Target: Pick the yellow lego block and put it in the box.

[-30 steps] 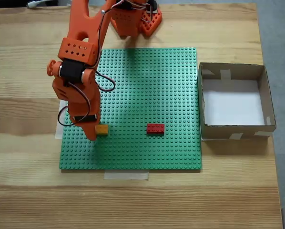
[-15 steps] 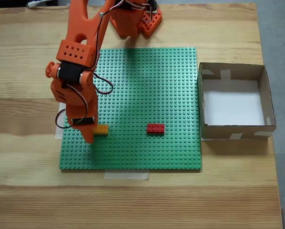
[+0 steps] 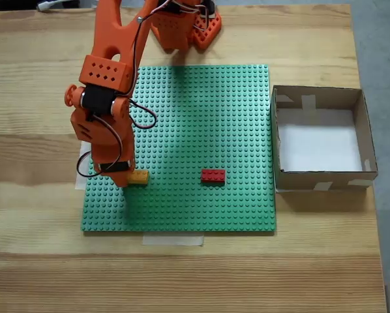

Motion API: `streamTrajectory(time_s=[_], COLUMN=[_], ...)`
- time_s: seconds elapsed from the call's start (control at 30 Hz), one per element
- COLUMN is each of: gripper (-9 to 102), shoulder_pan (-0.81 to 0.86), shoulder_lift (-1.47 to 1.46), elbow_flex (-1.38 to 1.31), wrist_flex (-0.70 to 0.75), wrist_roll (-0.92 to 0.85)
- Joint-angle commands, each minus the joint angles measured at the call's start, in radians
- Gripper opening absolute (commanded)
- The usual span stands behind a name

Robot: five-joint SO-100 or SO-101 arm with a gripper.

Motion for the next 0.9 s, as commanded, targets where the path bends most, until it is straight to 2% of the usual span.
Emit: streamTrajectory(time_s=[0.0, 0.3, 0.87], gripper=[2, -1, -1], shoulder_pan=[0.011, 0.015, 0.025], shoulder_lift=[0.028, 0.075, 0.454], elbow_flex=[-0.003, 0.032, 0.268], wrist_flex=[-0.005, -0.009, -0.021], wrist_roll=[-0.008, -0.012, 0.003])
